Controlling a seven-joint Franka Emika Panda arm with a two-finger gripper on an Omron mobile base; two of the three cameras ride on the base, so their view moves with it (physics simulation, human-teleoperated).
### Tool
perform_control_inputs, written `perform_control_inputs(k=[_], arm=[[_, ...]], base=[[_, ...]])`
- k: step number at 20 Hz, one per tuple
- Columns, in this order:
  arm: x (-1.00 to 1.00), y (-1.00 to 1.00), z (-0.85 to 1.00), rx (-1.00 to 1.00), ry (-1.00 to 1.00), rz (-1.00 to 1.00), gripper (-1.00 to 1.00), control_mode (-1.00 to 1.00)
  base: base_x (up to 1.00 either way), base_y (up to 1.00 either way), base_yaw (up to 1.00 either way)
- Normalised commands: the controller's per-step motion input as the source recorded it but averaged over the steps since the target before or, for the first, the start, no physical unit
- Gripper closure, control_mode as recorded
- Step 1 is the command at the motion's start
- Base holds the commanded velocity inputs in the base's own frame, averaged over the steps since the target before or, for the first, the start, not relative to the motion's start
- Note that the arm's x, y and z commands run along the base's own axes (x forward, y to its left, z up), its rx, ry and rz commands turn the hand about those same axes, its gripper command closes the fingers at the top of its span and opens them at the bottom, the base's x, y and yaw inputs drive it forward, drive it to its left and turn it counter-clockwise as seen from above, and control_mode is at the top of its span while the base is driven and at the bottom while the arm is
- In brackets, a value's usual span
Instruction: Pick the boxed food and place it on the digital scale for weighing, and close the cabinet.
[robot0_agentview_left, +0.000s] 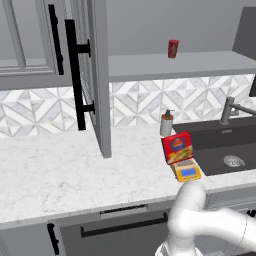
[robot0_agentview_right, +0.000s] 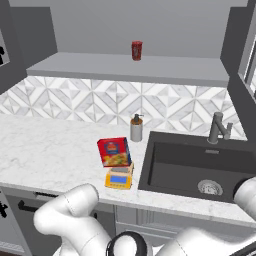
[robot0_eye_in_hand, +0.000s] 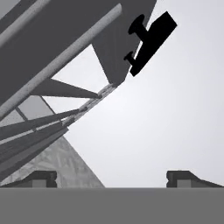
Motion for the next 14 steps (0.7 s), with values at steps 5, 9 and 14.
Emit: perform_control_inputs(k=[5, 9, 14], arm=[[-0.55, 0.7, 0.78, -0.27, 0.0, 0.0, -1.0, -1.0], [-0.67, 0.63, 1.0, -0.31, -0.03, 0.0, -1.0, -1.0], [-0.57, 0.92, 0.81, -0.42, -0.05, -0.05, -1.0, -1.0]], base=[[0.0, 0.0, 0.0], [0.0, 0.0, 0.0], [0.0, 0.0, 0.0]])
